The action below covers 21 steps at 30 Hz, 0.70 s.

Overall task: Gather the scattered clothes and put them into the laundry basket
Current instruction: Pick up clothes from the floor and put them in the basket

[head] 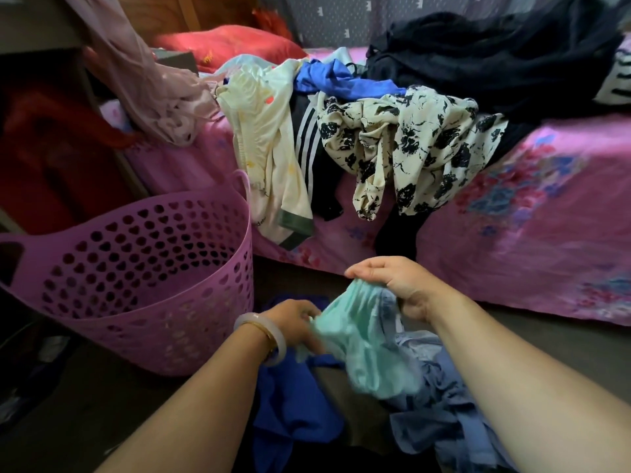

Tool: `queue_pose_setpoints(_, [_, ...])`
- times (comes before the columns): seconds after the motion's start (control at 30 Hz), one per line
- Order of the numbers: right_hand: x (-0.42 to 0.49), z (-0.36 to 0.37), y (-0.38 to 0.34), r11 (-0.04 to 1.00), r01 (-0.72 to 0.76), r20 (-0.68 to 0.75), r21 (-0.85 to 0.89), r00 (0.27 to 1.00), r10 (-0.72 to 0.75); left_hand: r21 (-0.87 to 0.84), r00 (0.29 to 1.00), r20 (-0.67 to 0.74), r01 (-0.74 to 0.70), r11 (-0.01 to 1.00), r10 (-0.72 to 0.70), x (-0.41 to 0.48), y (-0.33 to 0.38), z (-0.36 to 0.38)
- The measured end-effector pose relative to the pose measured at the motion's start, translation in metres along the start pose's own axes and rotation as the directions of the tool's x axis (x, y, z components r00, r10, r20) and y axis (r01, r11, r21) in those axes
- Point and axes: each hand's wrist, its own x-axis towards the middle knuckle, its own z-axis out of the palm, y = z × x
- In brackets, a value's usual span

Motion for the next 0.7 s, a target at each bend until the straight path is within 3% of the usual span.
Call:
queue_pose_setpoints(0.1, [-0.004,0.01,-0.008,1.0,-0.018,0.109,-0.025,0.994,0.021,-0.295,0.989,0.042,-0.125,0.947,0.144,0.0,0.009,-0.001])
queue_pose_setpoints(0.2, [-0.006,0.016,-0.015,0.999,-0.041,0.232,0.008,0.972,0.037,-0.512,0.959,-0.03,-0.256,0.82,0.281,0.002,0.021,0.0])
queue_pose_setpoints(0.33, [-0.007,0.018,-0.023,0.998,0.038,0.288,-0.043,0.957,-0.024,-0.483,0.918,-0.207,-0.397,0.781,0.338,-0.002,0.031,0.001])
queue_pose_setpoints(0.5, [-0.007,0.02,-0.025,0.992,0.107,0.155,-0.069,0.983,-0.096,-0.504,0.859,-0.447,-0.473,0.723,0.25,-0.01,0.043,-0.003])
queue_pose_setpoints(0.6, [-0.006,0.018,-0.015,0.99,0.092,0.2,-0.108,0.977,-0.069,-0.621,0.861,-0.471,-0.478,0.621,0.192,-0.014,0.049,-0.011])
queue_pose_setpoints(0.7, [-0.003,0.018,0.005,0.934,0.065,0.21,-0.352,0.978,0.011,-0.66,0.856,-0.484,-0.495,0.564,0.185,-0.016,0.052,-0.019])
